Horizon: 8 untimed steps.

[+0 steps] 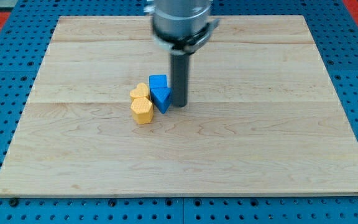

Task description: Slide the blue cube towards top left

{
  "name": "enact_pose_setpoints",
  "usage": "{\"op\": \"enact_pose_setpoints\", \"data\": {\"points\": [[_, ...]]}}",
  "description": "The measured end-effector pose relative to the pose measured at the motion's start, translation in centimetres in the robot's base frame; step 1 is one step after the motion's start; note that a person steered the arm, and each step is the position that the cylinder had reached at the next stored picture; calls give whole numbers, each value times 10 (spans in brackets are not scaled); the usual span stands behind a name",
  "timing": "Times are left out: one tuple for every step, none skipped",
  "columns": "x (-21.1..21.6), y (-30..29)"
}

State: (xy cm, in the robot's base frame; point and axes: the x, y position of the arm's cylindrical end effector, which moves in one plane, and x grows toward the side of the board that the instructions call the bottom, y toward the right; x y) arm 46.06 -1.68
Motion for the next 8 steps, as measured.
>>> {"op": "enact_pose_setpoints", "data": {"points": [[-29, -17], [-76, -49], [-107, -70], [-115, -2], [-137, 13], [-163, -59], [-199, -130], [-205, -89]]}}
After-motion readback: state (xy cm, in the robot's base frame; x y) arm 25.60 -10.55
